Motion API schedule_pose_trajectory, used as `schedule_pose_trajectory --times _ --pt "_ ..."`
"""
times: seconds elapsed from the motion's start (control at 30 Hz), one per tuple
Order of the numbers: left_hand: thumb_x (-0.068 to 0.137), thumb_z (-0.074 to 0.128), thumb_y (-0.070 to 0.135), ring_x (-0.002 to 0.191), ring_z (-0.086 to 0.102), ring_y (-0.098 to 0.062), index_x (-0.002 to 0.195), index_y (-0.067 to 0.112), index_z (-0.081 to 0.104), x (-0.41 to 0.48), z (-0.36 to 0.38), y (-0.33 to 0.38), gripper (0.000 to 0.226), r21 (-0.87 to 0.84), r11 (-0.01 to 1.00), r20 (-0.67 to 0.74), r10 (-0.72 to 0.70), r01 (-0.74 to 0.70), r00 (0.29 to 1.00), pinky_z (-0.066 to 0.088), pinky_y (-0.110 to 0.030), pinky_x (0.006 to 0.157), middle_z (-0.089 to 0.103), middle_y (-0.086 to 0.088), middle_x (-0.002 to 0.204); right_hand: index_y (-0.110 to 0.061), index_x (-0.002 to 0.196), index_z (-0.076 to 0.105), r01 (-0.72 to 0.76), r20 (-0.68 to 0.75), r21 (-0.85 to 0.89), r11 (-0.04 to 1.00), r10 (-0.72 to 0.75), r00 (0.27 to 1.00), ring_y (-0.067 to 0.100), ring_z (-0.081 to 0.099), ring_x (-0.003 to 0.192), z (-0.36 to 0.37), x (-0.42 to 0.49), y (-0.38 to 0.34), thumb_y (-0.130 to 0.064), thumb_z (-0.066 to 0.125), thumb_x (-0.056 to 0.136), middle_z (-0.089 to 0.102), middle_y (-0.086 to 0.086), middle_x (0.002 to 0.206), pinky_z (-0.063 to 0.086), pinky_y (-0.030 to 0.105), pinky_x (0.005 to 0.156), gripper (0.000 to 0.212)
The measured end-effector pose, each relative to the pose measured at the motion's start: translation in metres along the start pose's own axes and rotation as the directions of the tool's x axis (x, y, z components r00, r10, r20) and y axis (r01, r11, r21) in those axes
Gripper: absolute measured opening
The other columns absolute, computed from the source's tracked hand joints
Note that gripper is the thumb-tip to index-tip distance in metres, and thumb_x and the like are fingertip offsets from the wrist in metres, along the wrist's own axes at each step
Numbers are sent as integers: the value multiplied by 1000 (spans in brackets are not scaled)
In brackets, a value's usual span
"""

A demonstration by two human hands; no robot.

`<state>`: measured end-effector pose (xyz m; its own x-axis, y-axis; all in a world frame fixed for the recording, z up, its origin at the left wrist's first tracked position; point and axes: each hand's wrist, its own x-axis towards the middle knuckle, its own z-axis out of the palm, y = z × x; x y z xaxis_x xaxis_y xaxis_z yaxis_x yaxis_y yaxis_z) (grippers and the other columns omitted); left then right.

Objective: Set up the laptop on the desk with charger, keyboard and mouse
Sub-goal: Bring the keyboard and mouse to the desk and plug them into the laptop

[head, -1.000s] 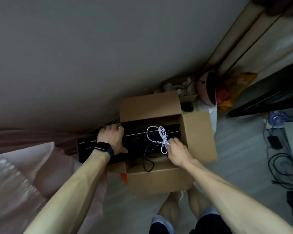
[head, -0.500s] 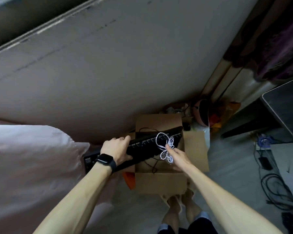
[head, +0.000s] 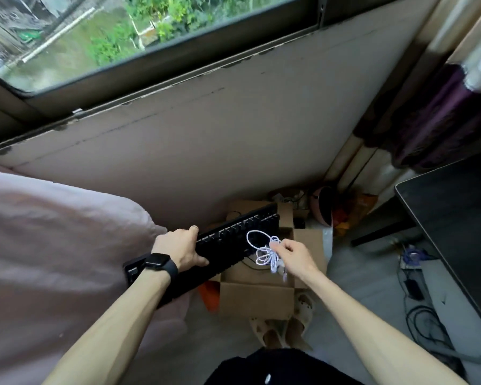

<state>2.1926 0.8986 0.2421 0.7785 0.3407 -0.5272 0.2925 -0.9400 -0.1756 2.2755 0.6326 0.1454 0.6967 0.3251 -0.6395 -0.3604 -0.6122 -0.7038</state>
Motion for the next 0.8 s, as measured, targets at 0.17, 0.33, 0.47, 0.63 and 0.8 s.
schedule_pose_trajectory --times 0.17,0.33,0.47,0.63,0.8 --pt "63 69 72 100 64 -28 104 23 46 -19 -6 -12 68 -88 990 -4 -109 108 994 45 -34 70 66 -4 108 -18 72 54 23 -102 176 984 -5 995 15 44 67 -29 -28 -15 -53 55 87 47 3 69 31 34 64 38" --pt "57 67 76 99 65 -29 103 25 46 -34 -26 -11 72 -199 975 -96 -124 103 988 46 -33 69 68 -1 105 -3 74 61 98 -268 340 935 -4 963 20 56 67 -71 -57 -34 -57 52 81 62 8 66 42 36 67 55" --pt "60 67 74 100 65 -27 104 27 47 -44 -66 -1 68 -225 974 -251 -43 -15 967 48 -33 71 69 1 106 -4 71 60 211 -446 355 911 -33 894 14 47 53 -105 -94 -57 -47 53 90 50 -7 52 36 30 59 48" --pt "63 67 72 92 65 -26 95 30 42 -57 -138 17 58 -181 958 -487 111 -224 866 45 -33 66 68 6 97 -22 48 44 338 -668 333 880 -33 744 16 37 58 -133 -150 -69 -42 52 92 41 -12 48 33 33 62 49" --pt "64 67 74 88 66 -28 100 32 46 -77 -199 56 60 -177 898 -611 220 -402 760 48 -35 67 68 4 95 -23 50 55 465 -814 373 803 41 580 14 36 53 -167 -220 -64 -41 54 89 42 -12 44 31 32 55 44"
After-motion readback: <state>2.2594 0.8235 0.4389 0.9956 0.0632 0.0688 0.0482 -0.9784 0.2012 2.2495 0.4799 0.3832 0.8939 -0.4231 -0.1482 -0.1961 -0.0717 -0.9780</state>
